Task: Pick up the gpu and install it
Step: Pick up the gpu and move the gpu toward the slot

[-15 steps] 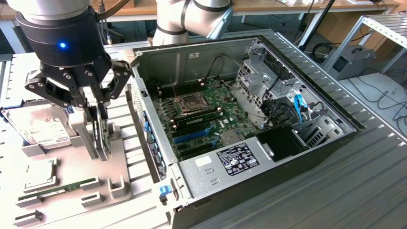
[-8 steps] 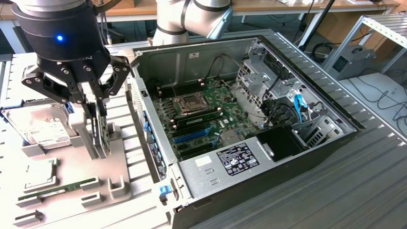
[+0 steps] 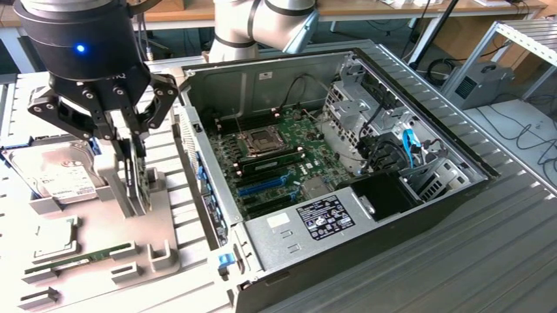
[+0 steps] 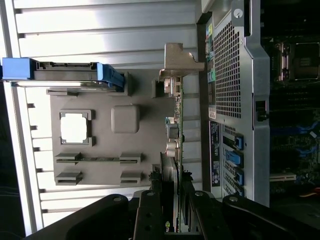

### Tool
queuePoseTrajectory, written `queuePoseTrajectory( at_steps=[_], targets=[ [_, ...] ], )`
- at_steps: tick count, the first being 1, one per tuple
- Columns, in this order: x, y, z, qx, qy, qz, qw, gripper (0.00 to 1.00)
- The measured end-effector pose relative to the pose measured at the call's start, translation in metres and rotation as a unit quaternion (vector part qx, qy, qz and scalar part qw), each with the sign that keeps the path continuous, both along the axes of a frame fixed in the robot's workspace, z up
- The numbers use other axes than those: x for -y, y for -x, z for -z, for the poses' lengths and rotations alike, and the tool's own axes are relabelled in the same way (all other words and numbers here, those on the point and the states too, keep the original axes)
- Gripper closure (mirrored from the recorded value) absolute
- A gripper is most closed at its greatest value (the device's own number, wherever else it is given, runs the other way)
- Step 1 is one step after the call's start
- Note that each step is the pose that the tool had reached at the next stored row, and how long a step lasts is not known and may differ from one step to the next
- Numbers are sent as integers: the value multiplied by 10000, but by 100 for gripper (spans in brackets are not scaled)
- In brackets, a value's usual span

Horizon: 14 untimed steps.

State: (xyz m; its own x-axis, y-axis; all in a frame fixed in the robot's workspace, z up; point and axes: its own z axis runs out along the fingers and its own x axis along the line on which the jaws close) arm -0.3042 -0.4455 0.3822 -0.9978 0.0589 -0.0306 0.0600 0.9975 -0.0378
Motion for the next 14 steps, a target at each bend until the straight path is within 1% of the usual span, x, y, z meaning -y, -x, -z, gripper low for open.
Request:
queuePoseTrajectory(
  at_steps=[14],
  targets=[
    [0,0,-69,0,0,0,10000,74]
  ],
)
